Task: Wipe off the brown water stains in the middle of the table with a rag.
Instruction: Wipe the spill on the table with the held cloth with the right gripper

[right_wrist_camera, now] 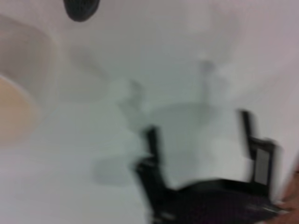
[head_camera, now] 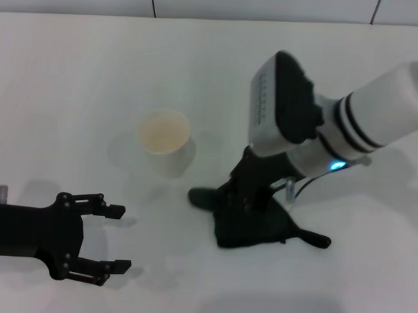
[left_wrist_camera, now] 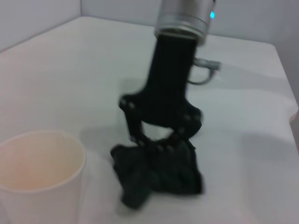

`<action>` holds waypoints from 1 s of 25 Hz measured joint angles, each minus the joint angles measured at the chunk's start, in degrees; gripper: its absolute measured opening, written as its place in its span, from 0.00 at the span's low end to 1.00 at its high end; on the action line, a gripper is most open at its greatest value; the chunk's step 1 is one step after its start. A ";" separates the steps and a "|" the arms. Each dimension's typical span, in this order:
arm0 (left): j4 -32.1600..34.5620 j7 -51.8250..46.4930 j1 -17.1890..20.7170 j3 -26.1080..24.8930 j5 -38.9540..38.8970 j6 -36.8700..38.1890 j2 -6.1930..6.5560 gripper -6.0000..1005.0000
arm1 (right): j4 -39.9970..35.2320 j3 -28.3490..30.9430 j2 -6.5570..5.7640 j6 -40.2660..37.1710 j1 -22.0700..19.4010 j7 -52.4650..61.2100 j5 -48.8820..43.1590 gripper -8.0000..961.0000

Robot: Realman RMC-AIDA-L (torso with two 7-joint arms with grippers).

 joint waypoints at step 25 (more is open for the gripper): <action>-0.04 0.02 -1.09 -0.17 -0.35 -1.43 -0.26 0.87 | 1.30 3.75 -0.18 -3.19 -1.29 -4.81 1.44 0.07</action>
